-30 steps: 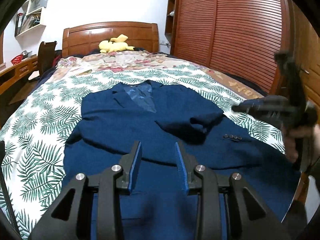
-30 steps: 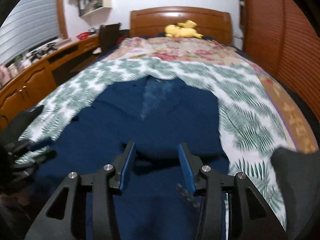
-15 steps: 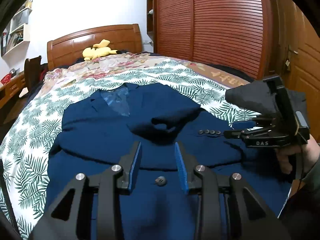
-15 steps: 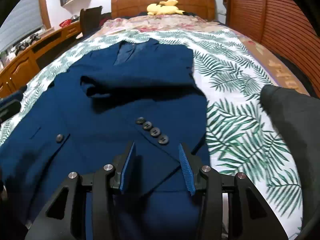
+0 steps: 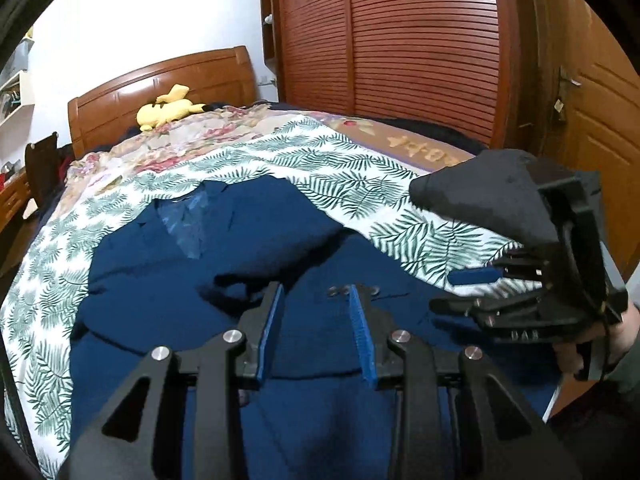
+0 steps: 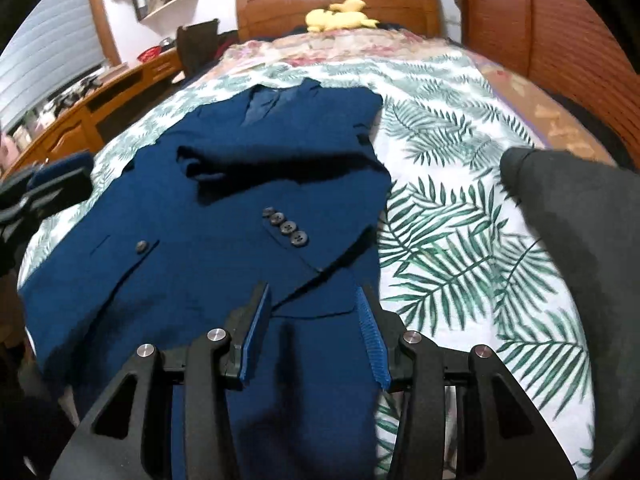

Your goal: Fold large clothes

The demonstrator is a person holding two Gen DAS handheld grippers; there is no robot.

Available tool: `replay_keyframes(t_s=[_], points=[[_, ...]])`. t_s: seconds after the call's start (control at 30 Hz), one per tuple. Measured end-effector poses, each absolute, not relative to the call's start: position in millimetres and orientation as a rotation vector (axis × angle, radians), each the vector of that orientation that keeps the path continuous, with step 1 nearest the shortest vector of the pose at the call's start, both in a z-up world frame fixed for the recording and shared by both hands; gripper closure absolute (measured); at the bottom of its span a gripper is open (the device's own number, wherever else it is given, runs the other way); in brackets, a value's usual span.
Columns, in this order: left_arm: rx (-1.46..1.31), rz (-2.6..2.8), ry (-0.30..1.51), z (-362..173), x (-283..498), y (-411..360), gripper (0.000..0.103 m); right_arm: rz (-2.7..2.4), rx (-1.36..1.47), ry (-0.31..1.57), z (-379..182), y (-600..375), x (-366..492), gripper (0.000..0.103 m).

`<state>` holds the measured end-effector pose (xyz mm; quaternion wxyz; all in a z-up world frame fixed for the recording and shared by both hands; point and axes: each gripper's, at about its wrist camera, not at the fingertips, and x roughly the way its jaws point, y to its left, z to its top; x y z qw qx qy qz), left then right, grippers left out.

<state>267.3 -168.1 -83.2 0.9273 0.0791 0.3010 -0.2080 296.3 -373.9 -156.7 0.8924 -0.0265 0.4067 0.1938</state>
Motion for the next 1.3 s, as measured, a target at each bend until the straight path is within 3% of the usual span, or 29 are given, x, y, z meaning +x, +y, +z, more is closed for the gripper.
replay_keyframes(t_s=[0.4,1.07,1.13,1.3], points=[[0.227,-0.405,0.673,-91.2,327.4,-219.2,0.070,0.386,0.043,0.768,-129.6,-421.7,282.8,0.059],[0.447,-0.343,0.828,-164.6,436.3,-281.0,0.070,0.434,0.040,0.792,-135.2,-407.8,297.2,0.059],[0.436,-0.365,0.831,-162.2,437.5,-276.2,0.093,0.448,0.035,0.793,-135.1,-405.6,296.8,0.059],[0.380,-0.358,0.766,-133.2,421.2,-253.2,0.103,0.459,0.042,0.784,-133.3,-402.9,296.1,0.059]])
